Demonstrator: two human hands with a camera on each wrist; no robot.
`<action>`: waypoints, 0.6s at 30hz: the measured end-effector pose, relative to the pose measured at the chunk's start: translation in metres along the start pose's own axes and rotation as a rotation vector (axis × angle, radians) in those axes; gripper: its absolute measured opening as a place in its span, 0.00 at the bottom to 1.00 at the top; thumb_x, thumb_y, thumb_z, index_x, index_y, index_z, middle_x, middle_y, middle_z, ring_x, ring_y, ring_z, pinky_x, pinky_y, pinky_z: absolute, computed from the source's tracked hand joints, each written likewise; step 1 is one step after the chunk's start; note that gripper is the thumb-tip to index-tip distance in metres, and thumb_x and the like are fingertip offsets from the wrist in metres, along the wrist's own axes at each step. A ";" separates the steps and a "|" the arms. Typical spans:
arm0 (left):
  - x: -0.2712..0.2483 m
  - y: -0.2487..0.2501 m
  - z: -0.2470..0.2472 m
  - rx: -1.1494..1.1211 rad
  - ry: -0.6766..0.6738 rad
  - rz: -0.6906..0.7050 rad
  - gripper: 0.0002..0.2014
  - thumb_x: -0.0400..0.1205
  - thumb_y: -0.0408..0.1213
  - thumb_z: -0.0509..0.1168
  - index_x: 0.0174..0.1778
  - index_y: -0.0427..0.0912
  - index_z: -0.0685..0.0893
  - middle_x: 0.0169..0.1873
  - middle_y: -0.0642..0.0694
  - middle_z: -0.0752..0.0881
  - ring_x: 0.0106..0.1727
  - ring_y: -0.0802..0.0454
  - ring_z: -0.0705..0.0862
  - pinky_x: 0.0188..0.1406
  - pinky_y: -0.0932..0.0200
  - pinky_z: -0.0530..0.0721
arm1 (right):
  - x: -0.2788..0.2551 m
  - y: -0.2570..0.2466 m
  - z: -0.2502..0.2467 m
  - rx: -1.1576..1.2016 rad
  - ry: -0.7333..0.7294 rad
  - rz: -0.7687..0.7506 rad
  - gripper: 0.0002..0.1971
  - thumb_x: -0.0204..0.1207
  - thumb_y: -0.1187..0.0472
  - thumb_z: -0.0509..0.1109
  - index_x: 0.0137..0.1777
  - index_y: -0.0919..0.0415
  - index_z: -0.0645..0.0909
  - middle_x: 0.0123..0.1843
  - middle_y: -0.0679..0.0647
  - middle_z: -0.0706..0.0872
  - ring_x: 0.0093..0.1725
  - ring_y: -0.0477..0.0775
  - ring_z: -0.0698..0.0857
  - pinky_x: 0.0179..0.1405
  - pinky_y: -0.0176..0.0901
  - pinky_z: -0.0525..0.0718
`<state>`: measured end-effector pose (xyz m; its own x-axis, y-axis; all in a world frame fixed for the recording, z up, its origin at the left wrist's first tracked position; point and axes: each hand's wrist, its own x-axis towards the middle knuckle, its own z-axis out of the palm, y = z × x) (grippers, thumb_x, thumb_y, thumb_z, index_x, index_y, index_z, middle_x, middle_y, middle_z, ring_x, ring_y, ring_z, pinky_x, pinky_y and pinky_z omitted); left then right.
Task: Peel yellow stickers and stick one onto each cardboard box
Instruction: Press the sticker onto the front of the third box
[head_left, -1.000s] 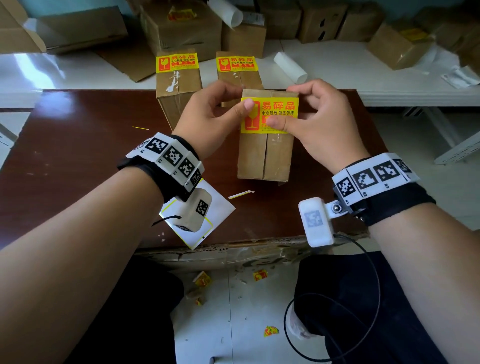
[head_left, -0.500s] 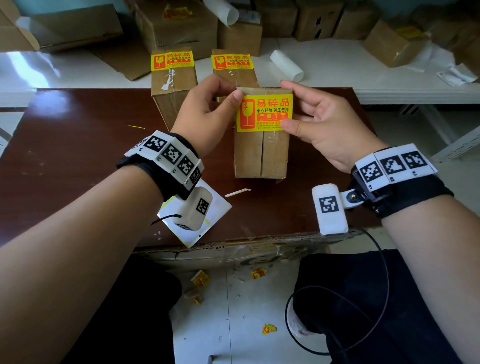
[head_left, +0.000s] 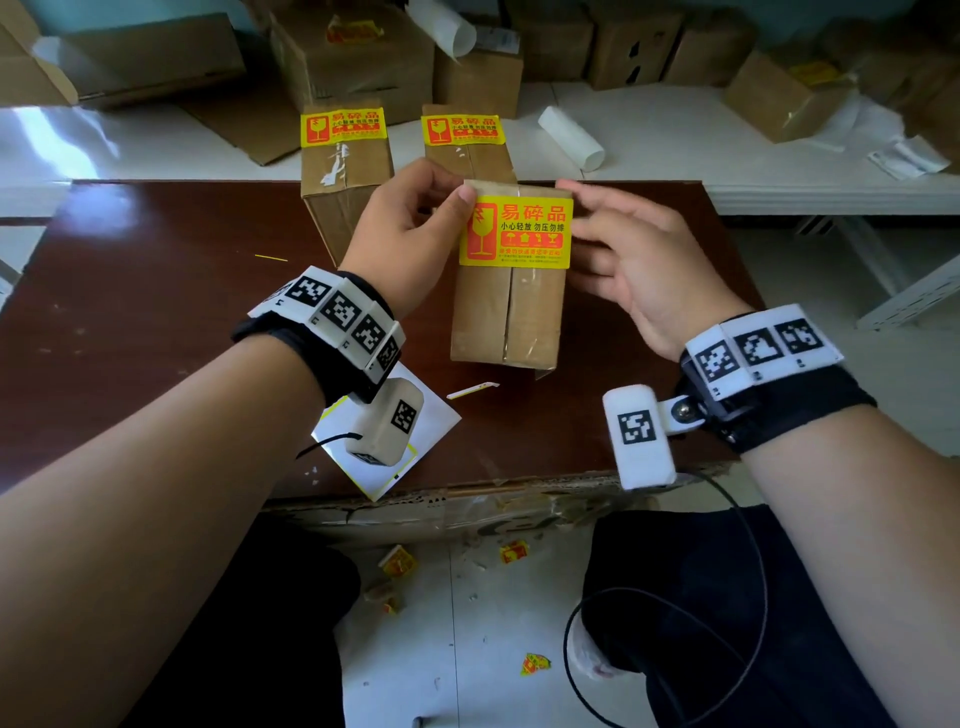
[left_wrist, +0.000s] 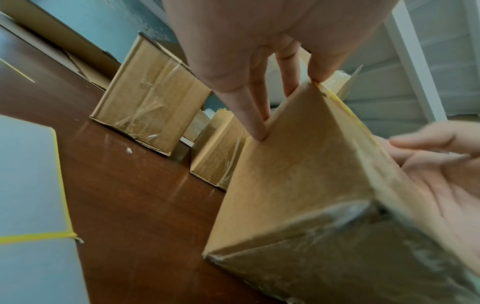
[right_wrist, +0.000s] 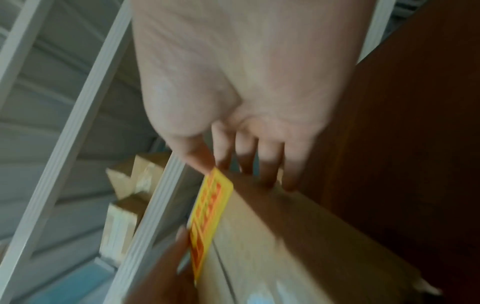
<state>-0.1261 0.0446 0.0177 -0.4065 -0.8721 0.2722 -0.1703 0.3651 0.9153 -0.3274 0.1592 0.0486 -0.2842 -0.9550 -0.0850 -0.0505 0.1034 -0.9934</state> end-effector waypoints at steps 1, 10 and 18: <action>0.000 0.000 0.000 0.000 0.006 0.001 0.07 0.86 0.54 0.66 0.44 0.60 0.84 0.49 0.44 0.92 0.55 0.41 0.91 0.57 0.30 0.90 | 0.000 0.001 0.006 -0.021 0.051 -0.030 0.18 0.89 0.62 0.72 0.77 0.51 0.85 0.65 0.49 0.96 0.68 0.51 0.94 0.75 0.55 0.88; -0.011 0.010 0.006 -0.106 0.057 0.092 0.08 0.87 0.45 0.72 0.54 0.44 0.87 0.43 0.48 0.90 0.42 0.54 0.87 0.42 0.54 0.87 | -0.005 0.011 0.034 -0.264 0.323 -0.317 0.28 0.69 0.46 0.89 0.66 0.51 0.83 0.61 0.50 0.94 0.64 0.49 0.93 0.67 0.59 0.92; -0.009 0.007 0.005 -0.097 0.054 0.078 0.11 0.86 0.46 0.73 0.55 0.41 0.87 0.50 0.46 0.92 0.48 0.50 0.92 0.46 0.45 0.93 | 0.000 0.015 0.021 -0.193 0.227 -0.315 0.19 0.87 0.62 0.77 0.76 0.61 0.82 0.67 0.59 0.92 0.66 0.50 0.94 0.64 0.49 0.94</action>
<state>-0.1282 0.0564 0.0199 -0.3654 -0.8598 0.3567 -0.0516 0.4013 0.9145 -0.3081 0.1552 0.0321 -0.4290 -0.8650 0.2603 -0.3402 -0.1122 -0.9336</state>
